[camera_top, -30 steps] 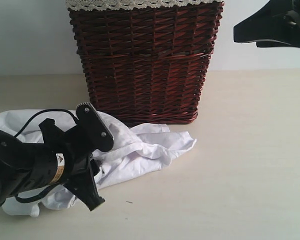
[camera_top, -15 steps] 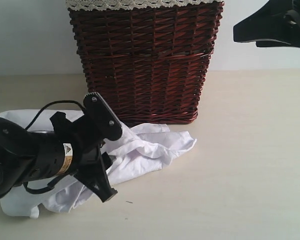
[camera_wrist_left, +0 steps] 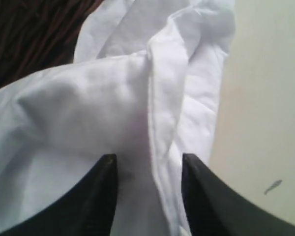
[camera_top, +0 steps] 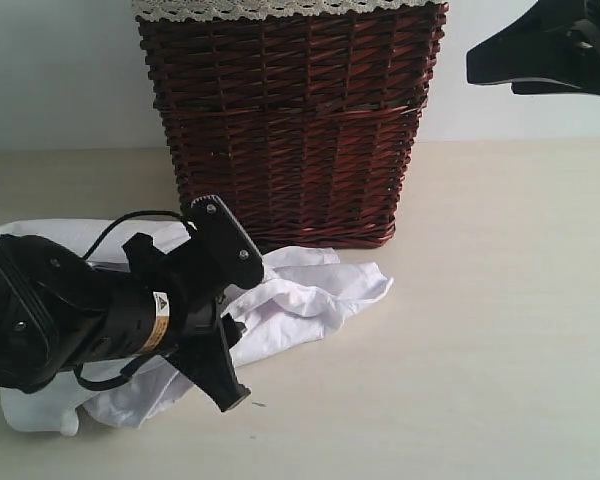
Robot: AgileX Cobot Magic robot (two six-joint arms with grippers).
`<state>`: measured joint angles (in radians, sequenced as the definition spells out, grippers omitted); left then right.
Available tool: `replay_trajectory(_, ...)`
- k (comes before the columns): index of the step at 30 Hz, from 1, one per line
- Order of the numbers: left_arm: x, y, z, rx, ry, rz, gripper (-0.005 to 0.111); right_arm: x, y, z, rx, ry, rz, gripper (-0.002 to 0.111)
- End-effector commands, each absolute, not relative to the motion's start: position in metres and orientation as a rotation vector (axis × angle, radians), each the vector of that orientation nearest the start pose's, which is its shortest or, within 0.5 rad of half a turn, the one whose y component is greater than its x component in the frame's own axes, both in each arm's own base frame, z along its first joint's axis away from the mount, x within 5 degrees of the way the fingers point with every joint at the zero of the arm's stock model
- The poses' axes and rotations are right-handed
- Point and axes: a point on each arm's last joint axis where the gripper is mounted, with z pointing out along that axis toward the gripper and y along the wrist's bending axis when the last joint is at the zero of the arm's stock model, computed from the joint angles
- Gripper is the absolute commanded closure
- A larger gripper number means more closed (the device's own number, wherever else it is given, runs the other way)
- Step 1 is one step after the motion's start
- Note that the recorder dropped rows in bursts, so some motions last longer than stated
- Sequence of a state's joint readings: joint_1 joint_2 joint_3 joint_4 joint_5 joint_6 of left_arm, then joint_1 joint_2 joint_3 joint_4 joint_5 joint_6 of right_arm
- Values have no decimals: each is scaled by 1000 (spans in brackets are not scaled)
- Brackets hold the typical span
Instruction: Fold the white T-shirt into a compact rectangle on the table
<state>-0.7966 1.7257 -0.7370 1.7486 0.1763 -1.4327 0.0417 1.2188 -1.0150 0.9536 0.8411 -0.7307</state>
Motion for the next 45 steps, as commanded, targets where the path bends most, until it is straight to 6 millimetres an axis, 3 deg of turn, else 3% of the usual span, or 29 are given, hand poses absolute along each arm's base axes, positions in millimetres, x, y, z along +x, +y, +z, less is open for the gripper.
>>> replay_trajectory(1, 239, -205, 147, 1123, 2083, 157, 61, 246, 65, 350, -354, 2161, 773, 53)
replay_trajectory(3, 245, -198, 151, 1057, 2061, 280, 63, 246, 65, 350, -354, 2161, 773, 53)
replay_trajectory(5, 244, -200, 150, 1080, 2065, 249, 72, 246, 64, 350, -353, 2160, 772, 53)
replay_trajectory(8, 235, -209, 145, 1227, 2063, 104, 106, 246, 65, 350, -354, 2161, 774, 53)
replay_trajectory(10, 234, -208, 156, 1188, 2045, 110, 107, 246, 65, 350, -354, 2161, 774, 53)
replay_trajectory(11, 233, -206, 168, 1164, 2023, 120, 107, 246, 65, 350, -356, 2162, 775, 53)
replay_trajectory(13, 229, -194, 212, 1086, 1910, 170, 107, 242, 68, 349, -462, 2156, 787, 53)
replay_trajectory(17, 210, -169, 303, 923, 1674, 149, 107, 222, 107, 344, -1014, 2014, 718, 53)
replay_trajectory(20, 194, -153, 335, 907, 1598, 154, 107, 210, 127, 332, -1280, 1974, 551, 53)
replay_trajectory(23, 184, -146, 340, 985, 1590, 176, 107, 197, 148, 318, -1524, 1798, 464, 53)
replay_trajectory(26, 180, -145, 337, 1062, 1607, 176, 107, 193, 158, 307, -1530, 1759, 424, 51)
replay_trajectory(29, 179, -146, 333, 1106, 1623, 172, 107, 183, 168, 297, -1576, 1786, 490, 44)
replay_trajectory(33, 182, -149, 329, 1118, 1634, 179, 107, 158, 189, 298, -1636, 1781, 631, 43)
replay_trajectory(35, 183, -150, 327, 1125, 1640, 181, 107, 150, 199, 299, -1606, 1790, 661, 43)
replay_trajectory(39, 184, -151, 326, 1129, 1644, 182, 107, 160, 211, 305, -1267, 1878, 633, 43)
replay_trajectory(45, 184, -152, 325, 1134, 1646, 185, 107, 158, 238, 288, -1284, 1857, 619, 43)
